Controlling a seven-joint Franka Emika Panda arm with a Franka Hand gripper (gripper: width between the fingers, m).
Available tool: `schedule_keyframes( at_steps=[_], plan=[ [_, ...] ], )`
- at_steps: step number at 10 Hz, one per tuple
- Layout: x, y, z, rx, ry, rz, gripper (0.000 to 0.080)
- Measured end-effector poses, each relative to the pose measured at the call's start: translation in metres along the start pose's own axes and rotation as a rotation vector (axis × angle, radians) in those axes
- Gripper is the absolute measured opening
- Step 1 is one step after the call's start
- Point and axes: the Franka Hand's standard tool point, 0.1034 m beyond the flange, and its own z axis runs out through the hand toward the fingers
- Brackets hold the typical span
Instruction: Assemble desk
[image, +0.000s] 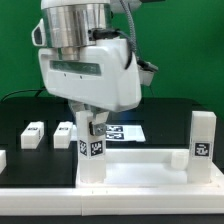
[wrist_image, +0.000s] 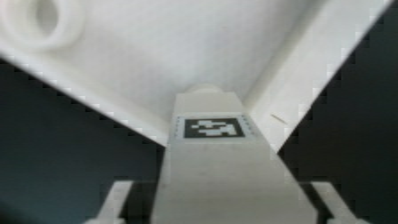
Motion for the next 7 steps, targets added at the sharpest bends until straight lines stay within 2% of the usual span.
schedule_keyframes(
  at_steps=[2,6,7],
  plan=[
    [-0.0022,-0.0016,0.0005,0.014,-0.018,0.274,0.0287],
    [-0.0036,-0.0035,0.0012,0.019,-0.031,0.541,0.0288],
    [-0.0033,-0.0022,0.0015,0.011,-0.026,0.557,0.0288]
  ],
)
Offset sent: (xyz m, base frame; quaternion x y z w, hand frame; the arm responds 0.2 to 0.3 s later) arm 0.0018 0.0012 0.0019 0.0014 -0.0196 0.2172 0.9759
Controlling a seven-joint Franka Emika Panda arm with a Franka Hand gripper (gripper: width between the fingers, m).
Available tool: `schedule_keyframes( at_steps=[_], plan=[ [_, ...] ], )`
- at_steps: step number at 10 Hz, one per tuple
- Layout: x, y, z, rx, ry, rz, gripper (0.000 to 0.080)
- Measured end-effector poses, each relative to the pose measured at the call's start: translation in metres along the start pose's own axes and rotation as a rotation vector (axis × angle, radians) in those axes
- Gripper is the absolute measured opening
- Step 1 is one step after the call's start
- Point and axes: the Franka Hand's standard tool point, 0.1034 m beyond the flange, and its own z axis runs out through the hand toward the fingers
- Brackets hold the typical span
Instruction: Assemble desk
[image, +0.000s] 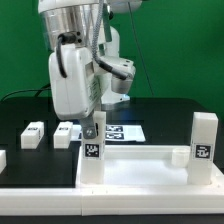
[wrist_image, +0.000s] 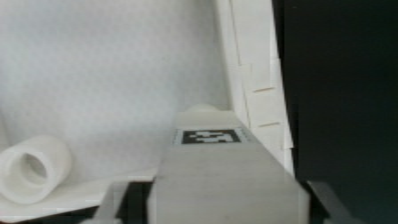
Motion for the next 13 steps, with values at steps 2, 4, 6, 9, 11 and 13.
schedule_keyframes(
  at_steps=[2,4,6,9,11,13],
  plan=[
    [0.0011,0.0006,-0.0007,-0.008,0.019,0.025,0.0288],
    [0.0023,0.0,-0.001,-0.003,0.021,0.109,0.0288],
    [0.0022,0.0008,-0.0011,0.014,0.04,0.299,0.0301],
    [0.0005,0.0021,-0.001,0.021,0.056,0.372,0.0311],
    [-0.0005,0.002,-0.0001,0.021,0.053,0.36,0.0508],
    [-0.0017,0.0018,-0.0003,0.021,0.053,0.351,0.064]
  ],
)
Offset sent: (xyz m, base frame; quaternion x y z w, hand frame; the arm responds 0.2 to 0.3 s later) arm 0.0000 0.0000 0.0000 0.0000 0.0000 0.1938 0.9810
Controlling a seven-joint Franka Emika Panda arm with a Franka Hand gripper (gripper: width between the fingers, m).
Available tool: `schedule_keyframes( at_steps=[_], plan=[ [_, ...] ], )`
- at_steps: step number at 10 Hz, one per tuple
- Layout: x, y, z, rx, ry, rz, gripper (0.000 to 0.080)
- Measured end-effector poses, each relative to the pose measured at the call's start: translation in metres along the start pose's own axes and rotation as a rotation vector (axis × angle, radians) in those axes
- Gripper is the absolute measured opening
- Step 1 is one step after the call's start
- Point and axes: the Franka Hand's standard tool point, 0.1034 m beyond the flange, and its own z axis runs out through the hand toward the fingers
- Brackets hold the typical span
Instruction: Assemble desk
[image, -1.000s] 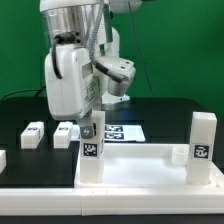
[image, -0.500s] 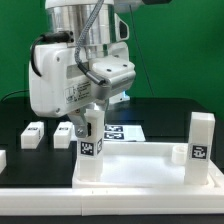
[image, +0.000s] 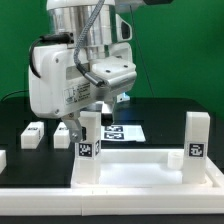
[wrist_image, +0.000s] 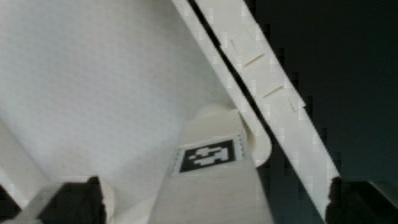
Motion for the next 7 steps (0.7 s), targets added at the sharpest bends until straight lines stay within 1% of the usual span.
schedule_keyframes(
  at_steps=[1,3,5,7],
  plan=[
    [-0.007,0.0,-0.008,0.01,-0.011,-0.01,0.064],
    [-0.024,-0.002,-0.039,0.041,-0.059,-0.019,0.0648],
    [-0.022,-0.001,-0.032,0.036,-0.051,-0.031,0.0649],
    [-0.022,0.0,-0.032,0.036,-0.051,-0.037,0.0649]
  ],
)
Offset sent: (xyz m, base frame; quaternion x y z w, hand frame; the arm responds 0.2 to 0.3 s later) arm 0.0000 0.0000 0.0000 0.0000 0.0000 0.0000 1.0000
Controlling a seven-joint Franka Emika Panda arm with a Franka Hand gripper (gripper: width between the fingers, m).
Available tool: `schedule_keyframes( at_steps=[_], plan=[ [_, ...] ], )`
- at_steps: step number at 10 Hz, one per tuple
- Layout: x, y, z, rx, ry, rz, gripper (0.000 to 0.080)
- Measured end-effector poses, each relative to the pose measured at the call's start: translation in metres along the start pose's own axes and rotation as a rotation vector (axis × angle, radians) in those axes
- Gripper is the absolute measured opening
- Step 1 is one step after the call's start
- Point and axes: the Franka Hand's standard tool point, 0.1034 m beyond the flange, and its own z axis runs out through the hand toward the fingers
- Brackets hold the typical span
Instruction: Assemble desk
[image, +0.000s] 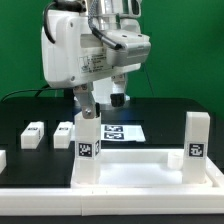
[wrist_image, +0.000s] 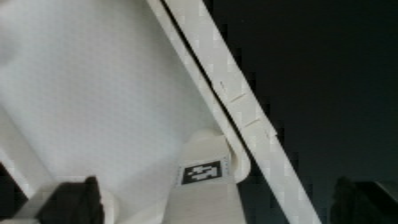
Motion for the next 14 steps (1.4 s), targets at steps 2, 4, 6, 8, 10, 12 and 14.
schedule_keyframes(
  at_steps=[2,4,6,8,10,12,14],
  plan=[
    [-0.006,0.008,-0.002,-0.023,0.012,-0.133,0.0649],
    [-0.01,0.025,-0.001,-0.056,0.02,-0.341,0.0649],
    [-0.011,0.029,0.001,-0.063,0.018,-0.336,0.0649],
    [-0.011,0.03,0.001,-0.064,0.018,-0.337,0.0649],
    [-0.012,0.03,0.001,-0.065,0.018,-0.338,0.0649],
    [-0.009,0.065,0.019,-0.036,0.038,-0.348,0.0649],
    [-0.012,0.116,0.066,0.017,0.11,-0.364,0.0649]
  ],
)
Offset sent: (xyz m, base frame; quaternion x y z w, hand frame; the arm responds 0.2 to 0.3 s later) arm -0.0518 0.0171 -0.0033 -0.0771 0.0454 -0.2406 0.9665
